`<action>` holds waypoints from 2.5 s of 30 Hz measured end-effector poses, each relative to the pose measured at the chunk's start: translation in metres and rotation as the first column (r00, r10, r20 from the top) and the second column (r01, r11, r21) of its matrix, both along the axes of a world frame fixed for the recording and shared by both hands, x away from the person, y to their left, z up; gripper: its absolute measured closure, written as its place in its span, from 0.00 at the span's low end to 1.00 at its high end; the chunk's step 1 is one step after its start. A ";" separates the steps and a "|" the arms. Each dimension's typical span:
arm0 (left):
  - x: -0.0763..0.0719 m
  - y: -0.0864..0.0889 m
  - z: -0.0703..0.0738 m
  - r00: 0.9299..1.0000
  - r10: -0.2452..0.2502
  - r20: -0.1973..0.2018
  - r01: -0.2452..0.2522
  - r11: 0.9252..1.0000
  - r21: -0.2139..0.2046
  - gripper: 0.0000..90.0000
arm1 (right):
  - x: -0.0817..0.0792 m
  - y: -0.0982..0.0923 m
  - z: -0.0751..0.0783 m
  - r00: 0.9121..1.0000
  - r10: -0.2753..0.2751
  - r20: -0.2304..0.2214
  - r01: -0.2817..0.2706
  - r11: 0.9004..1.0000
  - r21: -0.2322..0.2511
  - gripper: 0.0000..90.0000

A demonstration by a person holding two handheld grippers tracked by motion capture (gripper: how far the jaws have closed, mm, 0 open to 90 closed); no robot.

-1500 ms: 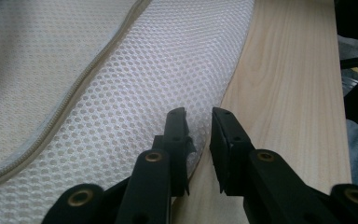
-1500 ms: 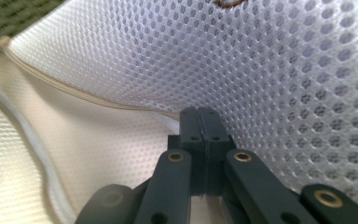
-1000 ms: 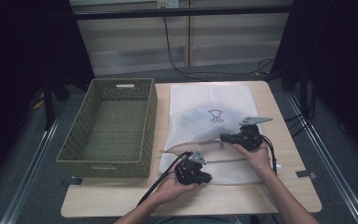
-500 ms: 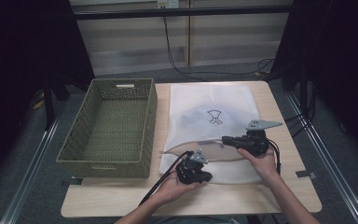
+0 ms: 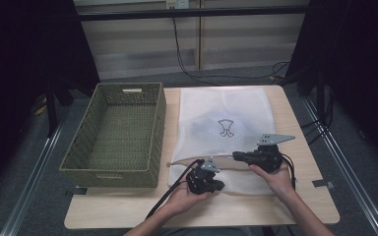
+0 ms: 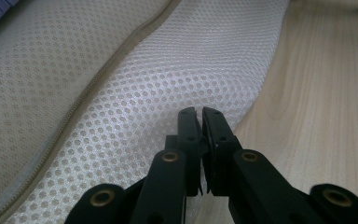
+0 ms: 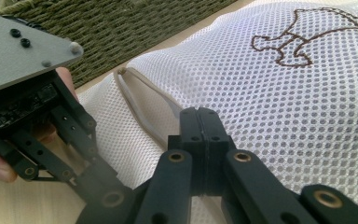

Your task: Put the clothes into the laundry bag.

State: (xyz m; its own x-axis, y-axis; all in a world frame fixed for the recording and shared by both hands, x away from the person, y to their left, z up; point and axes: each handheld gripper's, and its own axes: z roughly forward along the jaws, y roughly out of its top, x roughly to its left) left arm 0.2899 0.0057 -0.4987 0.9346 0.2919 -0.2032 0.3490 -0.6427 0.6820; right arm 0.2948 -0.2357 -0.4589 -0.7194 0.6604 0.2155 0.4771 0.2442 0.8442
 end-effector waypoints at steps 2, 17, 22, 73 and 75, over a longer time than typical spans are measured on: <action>0.000 0.000 0.000 1.000 0.005 0.002 -0.005 1.000 0.004 0.96 | -0.003 0.001 -0.001 1.000 0.003 -0.003 -0.003 1.000 -0.008 1.00; 0.001 0.000 0.002 1.000 -0.008 0.011 0.008 0.999 0.036 0.96 | -0.009 0.001 -0.023 0.998 0.005 -0.058 -0.009 0.997 -0.074 1.00; 0.001 0.000 0.002 1.000 -0.006 0.009 0.005 0.999 0.033 0.96 | -0.008 0.002 -0.028 0.997 0.000 -0.074 -0.007 0.995 -0.098 1.00; -0.044 0.128 0.075 0.949 0.292 0.116 -0.257 0.934 -0.249 0.33 | -0.063 -0.035 0.016 0.987 -0.156 0.042 0.149 0.980 0.129 0.49; -0.049 0.138 0.079 0.941 0.311 0.136 -0.268 0.926 -0.265 0.32 | -0.068 -0.040 0.017 0.984 -0.174 0.048 0.167 0.977 0.133 0.47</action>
